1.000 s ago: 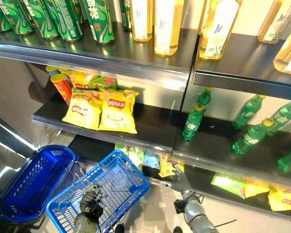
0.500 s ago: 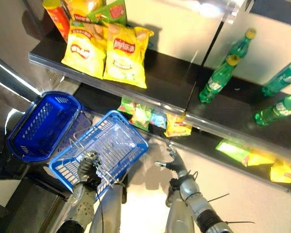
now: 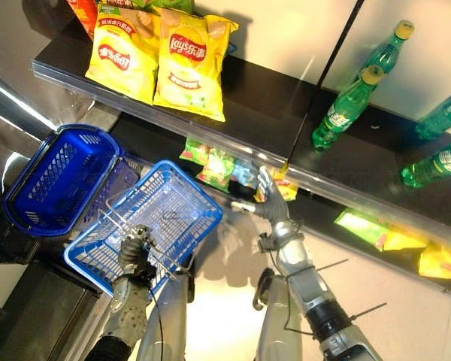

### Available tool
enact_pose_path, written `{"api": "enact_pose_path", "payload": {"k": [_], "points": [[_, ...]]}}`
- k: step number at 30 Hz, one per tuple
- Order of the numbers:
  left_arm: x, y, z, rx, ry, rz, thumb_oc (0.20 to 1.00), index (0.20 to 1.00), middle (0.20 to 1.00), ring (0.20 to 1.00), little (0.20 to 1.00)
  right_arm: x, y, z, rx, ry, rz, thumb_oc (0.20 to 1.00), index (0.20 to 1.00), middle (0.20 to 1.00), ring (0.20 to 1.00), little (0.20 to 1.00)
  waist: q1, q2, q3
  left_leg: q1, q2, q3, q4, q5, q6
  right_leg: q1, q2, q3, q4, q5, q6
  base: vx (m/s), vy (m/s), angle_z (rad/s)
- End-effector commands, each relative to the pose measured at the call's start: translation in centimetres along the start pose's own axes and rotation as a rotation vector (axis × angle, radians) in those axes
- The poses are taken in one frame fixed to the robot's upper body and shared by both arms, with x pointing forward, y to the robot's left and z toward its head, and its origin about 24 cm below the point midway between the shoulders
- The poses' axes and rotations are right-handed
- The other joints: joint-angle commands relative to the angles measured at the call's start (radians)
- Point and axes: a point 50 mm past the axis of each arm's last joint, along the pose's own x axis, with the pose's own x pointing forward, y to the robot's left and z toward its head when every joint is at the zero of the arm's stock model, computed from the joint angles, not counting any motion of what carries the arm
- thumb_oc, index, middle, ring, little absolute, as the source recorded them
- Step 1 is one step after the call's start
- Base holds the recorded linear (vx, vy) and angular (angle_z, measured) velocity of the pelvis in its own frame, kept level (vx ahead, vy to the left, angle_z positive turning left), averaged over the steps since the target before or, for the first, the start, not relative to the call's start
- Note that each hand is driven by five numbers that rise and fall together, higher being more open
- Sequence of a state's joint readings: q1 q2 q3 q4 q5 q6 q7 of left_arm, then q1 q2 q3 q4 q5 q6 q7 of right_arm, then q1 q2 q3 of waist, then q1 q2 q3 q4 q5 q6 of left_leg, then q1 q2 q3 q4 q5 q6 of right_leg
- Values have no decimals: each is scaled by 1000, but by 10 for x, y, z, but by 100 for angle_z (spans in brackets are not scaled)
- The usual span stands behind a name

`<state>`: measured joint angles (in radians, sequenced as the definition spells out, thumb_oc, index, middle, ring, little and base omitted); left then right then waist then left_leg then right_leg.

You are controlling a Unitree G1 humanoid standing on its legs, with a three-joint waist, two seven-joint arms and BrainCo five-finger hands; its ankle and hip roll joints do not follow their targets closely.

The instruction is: Pick up the snacks into the basket

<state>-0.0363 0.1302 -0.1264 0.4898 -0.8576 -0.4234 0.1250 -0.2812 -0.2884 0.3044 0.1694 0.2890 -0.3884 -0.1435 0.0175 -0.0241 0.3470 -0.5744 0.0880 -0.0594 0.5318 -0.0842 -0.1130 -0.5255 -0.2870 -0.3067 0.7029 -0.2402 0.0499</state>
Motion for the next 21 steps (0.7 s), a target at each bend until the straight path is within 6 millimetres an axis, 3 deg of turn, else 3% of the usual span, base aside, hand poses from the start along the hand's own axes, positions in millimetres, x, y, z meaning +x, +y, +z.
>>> {"api": "enact_pose_path", "payload": {"k": [1,8,12,19,21], "points": [[-1,-21,28,-28,-157,-147,200,200,200,200,200,11,-3,28,71,-170,-47,1000,1000,1000,1000,1000,24,0,-77,-12,-45,38,33,-52,103,-1,10,1,-23,53,40,13,-3,7],[-3,-21,28,-27,-152,-164,200,200,200,200,200,36,-7,59,97,-315,-112,1000,1000,1000,1000,1000,47,-3,-81,-15,-51,31,33,-53,108,-3,10,-4,-22,55,40,11,-3,3],[-4,-21,28,-18,-143,-173,200,200,200,200,200,46,-4,61,44,-314,-126,1000,1000,1000,1000,1000,57,-5,-81,-14,-53,28,30,-52,110,-1,10,-5,-23,55,41,15,-5,3],[-6,-29,29,-22,-131,-226,200,200,200,200,200,88,-10,54,-61,-209,-207,1000,1000,1000,1000,1000,87,-7,-78,-25,-59,20,20,-44,109,-3,7,-14,-31,63,43,3,-8,5],[-8,-29,30,-22,-123,-234,200,200,200,200,200,112,-14,60,-100,-173,-235,1000,1000,1000,1000,1000,101,-7,-72,-23,-59,22,11,-40,107,-6,7,-15,-30,69,44,-3,-2,8]]}}
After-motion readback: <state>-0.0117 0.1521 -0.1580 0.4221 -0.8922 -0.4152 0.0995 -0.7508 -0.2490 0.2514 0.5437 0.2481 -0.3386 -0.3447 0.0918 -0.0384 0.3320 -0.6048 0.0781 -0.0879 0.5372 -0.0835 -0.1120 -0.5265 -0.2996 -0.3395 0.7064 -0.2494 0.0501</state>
